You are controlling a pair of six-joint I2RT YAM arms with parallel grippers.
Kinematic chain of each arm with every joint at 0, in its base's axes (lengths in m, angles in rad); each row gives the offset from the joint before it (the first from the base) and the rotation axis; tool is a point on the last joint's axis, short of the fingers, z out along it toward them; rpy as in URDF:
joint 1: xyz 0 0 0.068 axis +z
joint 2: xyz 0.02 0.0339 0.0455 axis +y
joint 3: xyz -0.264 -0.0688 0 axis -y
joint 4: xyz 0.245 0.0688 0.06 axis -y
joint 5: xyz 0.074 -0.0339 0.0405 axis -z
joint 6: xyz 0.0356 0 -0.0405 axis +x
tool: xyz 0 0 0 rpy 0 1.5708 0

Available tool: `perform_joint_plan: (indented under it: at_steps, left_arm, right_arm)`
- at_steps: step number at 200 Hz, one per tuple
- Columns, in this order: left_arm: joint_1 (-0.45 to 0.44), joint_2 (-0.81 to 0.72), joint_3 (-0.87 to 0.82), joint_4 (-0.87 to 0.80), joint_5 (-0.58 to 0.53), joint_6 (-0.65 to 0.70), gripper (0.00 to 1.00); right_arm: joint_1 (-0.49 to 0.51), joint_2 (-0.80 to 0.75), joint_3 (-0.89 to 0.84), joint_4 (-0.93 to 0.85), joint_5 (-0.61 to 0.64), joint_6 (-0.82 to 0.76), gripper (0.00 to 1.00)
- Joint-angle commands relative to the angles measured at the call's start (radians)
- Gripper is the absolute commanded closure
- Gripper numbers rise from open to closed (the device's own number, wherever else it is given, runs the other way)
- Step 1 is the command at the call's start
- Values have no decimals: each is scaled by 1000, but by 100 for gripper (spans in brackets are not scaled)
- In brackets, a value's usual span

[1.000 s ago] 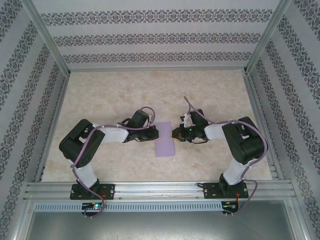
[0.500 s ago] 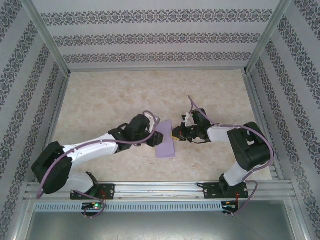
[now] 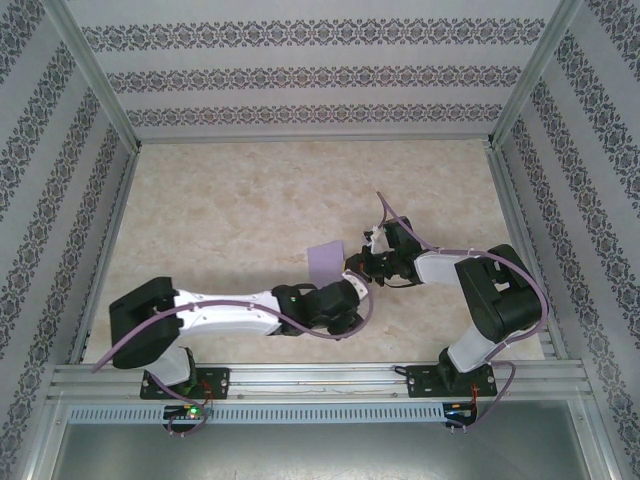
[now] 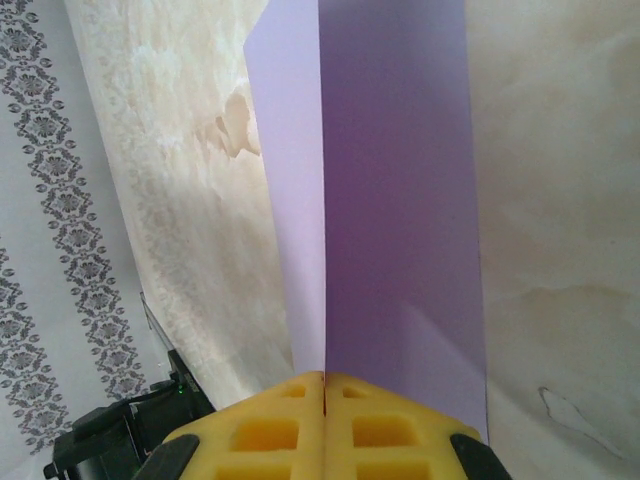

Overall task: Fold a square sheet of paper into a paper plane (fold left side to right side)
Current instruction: Fold the triangle a second time at the center of the table.

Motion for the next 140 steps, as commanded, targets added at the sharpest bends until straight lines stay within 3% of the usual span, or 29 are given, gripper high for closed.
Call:
perform_joint_plan:
  at_steps: [1,63,140]
  left_arm:
    - [-25,69,70,-111,-145,43,46]
    - [-30,190,161,-211,-304,43,42]
    - [-28,167,132,-164,-289,34,85]
  right_arm:
    - [-9,-10,-10,-6,-5,4,100]
    - [-8,-10,-19,-1,2,5,100]
    - [-10,4,-20,-1,8,-12,100]
